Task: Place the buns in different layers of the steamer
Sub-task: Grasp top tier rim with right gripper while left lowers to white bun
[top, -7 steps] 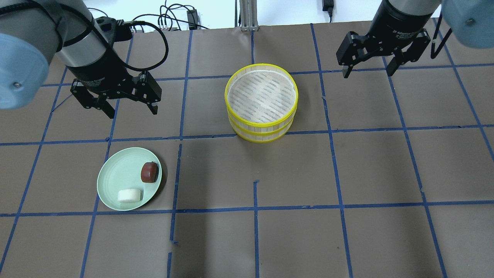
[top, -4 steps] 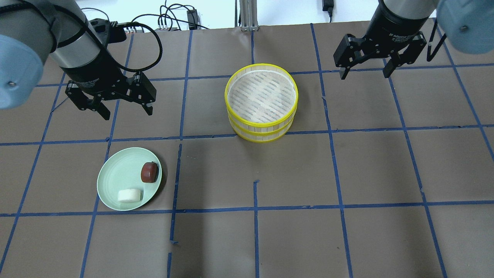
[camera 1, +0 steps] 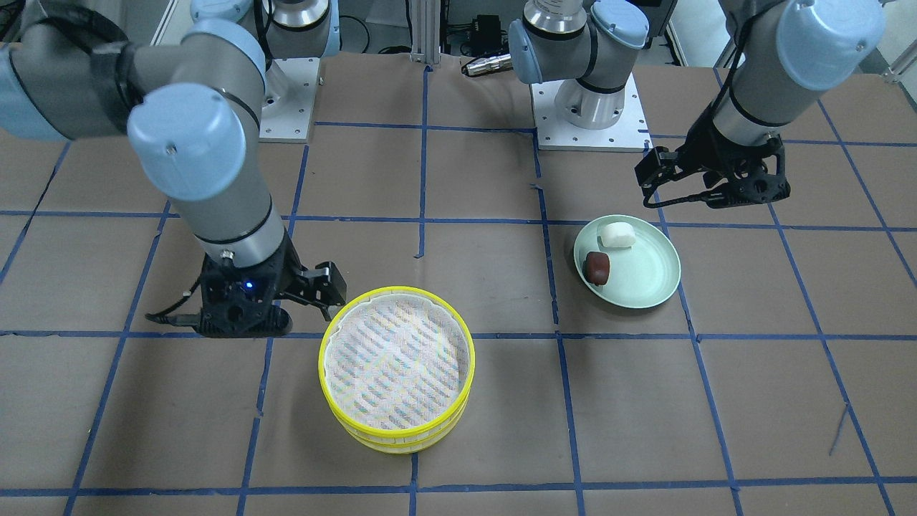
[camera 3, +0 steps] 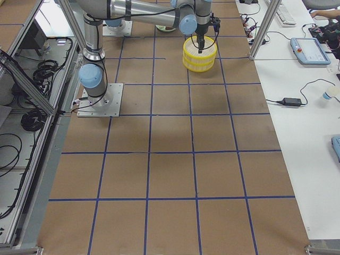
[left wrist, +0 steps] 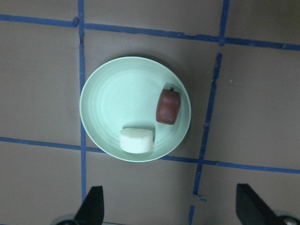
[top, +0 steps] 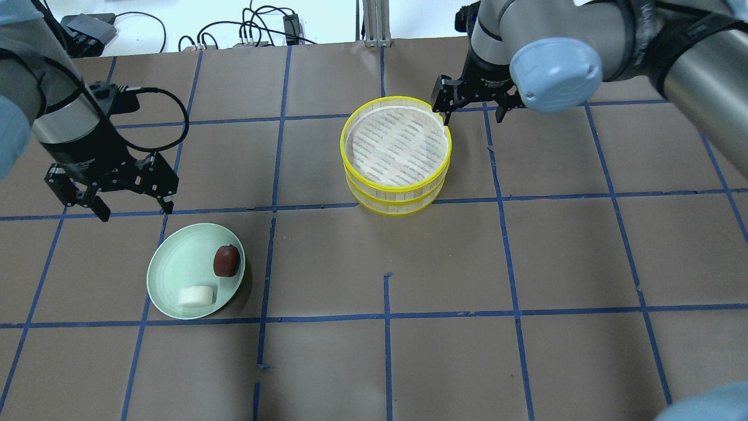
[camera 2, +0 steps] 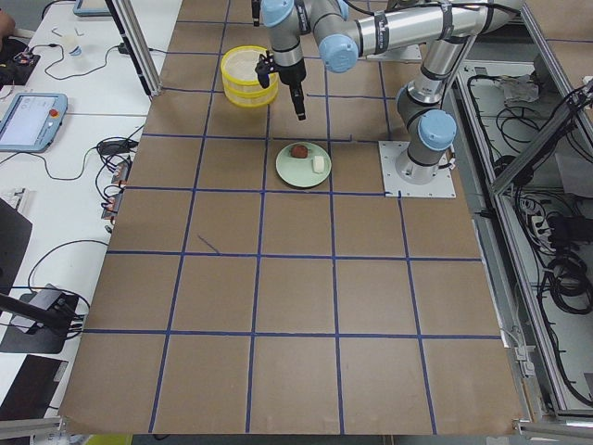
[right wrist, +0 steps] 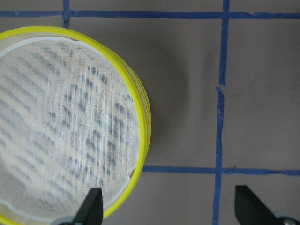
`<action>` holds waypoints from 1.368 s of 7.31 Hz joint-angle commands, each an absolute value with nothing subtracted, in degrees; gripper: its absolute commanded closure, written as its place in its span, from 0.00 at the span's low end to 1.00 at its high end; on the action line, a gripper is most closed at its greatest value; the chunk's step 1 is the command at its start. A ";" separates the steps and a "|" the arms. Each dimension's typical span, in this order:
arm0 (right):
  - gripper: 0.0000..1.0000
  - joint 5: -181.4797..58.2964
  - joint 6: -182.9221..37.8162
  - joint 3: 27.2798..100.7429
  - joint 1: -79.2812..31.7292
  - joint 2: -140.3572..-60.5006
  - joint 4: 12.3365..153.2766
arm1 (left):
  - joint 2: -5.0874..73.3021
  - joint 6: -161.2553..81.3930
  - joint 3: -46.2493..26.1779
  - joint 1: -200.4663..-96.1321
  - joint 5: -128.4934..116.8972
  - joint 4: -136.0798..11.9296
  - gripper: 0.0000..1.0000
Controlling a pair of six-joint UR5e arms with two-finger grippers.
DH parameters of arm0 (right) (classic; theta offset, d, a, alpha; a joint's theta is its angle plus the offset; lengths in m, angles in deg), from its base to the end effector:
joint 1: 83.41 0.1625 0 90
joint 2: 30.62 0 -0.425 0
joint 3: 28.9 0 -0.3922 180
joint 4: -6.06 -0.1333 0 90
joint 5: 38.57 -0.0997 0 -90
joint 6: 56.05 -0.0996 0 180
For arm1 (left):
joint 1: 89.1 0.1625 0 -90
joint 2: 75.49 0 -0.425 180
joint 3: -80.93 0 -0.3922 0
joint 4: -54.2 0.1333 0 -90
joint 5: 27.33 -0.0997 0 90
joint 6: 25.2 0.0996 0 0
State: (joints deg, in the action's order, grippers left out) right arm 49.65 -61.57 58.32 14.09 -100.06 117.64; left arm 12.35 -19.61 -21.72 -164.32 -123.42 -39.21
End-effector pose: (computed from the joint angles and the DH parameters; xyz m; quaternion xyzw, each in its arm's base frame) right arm 0.2173 -0.6056 0.3479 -0.0178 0.9992 -0.0312 0.0192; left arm -0.0058 -0.4593 0.3957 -0.0730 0.9886 0.1283 0.0305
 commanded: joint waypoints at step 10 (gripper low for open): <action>0.74 50.29 -65.01 61.02 15.21 -93.81 126.21 | 19.95 -19.93 -39.39 -161.44 -124.71 -21.50 0.01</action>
